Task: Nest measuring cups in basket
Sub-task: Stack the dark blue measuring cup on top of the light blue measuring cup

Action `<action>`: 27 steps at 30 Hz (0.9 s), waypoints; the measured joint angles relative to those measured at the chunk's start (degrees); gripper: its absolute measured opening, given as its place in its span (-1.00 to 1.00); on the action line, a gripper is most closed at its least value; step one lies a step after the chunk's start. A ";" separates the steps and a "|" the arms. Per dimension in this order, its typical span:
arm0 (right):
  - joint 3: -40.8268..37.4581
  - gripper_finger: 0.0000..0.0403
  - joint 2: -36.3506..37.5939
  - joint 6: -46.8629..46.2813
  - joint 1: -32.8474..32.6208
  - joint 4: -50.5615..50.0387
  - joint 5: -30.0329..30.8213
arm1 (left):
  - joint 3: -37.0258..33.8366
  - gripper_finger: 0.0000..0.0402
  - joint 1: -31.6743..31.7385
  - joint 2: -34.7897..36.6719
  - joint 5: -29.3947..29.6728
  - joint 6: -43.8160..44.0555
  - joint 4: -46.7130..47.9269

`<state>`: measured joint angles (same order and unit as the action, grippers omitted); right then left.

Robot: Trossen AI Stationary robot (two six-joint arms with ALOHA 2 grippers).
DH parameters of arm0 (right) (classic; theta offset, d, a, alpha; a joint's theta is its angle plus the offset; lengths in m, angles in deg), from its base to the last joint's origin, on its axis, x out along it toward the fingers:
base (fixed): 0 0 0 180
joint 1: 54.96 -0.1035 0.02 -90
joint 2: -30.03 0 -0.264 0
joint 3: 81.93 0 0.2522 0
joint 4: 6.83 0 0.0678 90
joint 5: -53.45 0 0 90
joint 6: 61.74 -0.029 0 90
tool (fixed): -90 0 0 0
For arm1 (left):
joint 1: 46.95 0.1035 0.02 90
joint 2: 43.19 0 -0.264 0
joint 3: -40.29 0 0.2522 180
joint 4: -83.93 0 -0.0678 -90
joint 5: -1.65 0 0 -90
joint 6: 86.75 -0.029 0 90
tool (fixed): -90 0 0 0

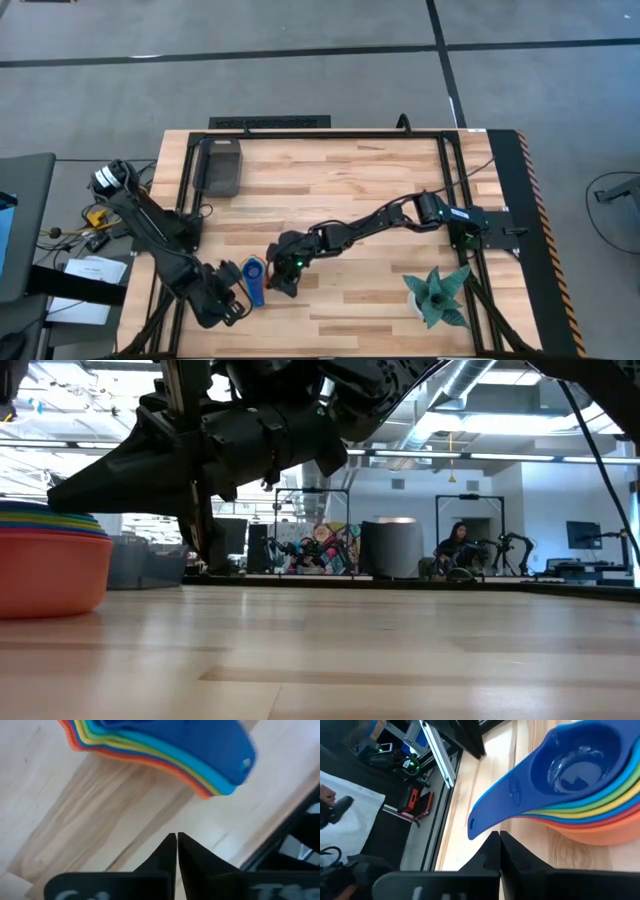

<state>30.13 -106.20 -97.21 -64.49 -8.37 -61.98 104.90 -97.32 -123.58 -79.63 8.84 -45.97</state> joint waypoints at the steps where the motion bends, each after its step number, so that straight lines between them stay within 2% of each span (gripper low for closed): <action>1: 0.00 -0.95 0.00 0.04 0.12 0.04 -0.05 | 0.00 -0.98 0.04 -0.96 -0.69 -0.05 -0.06; 8: -0.02 -0.95 0.01 0.15 0.31 -0.02 -0.26 | -0.02 -1.00 0.44 -5.32 -1.40 -0.47 -4.09; 18: -0.02 -0.97 0.01 0.14 0.30 -0.21 -1.77 | -0.04 -1.00 3.32 -8.97 0.73 -4.02 -13.59; 27: -0.02 -0.95 0.01 1.22 0.24 -1.91 -3.23 | -0.04 -1.00 6.46 -9.46 0.68 -6.68 -15.69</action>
<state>30.11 -106.19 -95.99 -64.26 -10.28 -65.21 104.86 -90.86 -133.04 -78.95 2.16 -61.65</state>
